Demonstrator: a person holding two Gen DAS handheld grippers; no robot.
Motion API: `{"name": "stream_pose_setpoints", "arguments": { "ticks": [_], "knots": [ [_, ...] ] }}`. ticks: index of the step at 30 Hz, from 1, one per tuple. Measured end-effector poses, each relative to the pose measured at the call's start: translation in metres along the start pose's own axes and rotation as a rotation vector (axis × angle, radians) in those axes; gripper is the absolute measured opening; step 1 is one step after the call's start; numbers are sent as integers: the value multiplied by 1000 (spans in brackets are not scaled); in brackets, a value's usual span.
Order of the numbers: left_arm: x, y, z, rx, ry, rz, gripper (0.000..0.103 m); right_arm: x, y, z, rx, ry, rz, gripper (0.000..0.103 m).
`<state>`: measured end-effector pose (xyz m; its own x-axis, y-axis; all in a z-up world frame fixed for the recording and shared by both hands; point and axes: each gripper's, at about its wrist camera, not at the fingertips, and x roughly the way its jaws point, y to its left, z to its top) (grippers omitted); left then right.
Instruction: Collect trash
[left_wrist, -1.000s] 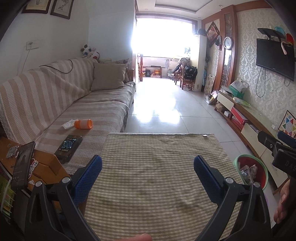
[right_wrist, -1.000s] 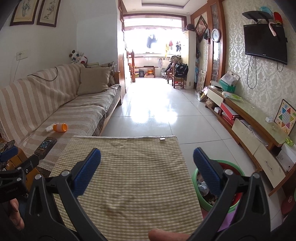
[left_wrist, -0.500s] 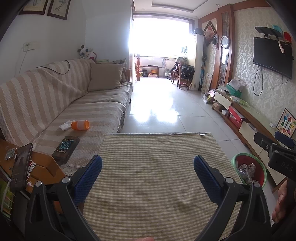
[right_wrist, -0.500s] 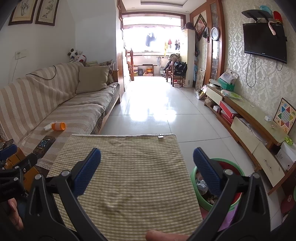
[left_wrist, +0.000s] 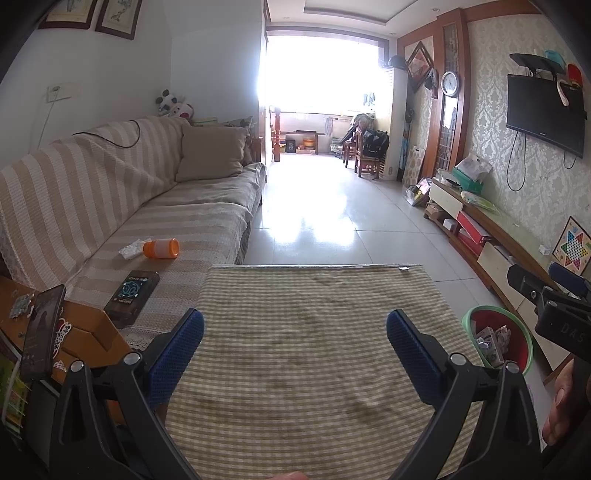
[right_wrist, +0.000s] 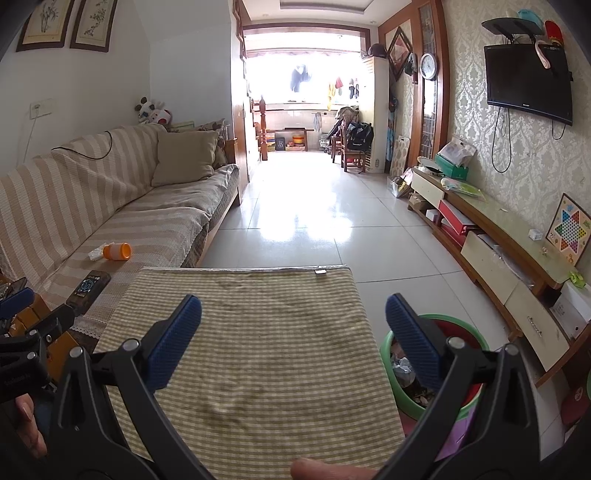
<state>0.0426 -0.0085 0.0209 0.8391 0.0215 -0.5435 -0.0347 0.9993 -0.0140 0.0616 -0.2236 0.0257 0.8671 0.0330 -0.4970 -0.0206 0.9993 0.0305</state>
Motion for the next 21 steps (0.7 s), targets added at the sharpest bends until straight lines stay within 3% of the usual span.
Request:
{"name": "stream_pose_setpoints", "arguments": {
  "ticks": [21],
  "knots": [
    [-2, 0, -2, -3, 0, 5, 95, 2, -3, -4, 0, 8, 3, 98]
  ]
}}
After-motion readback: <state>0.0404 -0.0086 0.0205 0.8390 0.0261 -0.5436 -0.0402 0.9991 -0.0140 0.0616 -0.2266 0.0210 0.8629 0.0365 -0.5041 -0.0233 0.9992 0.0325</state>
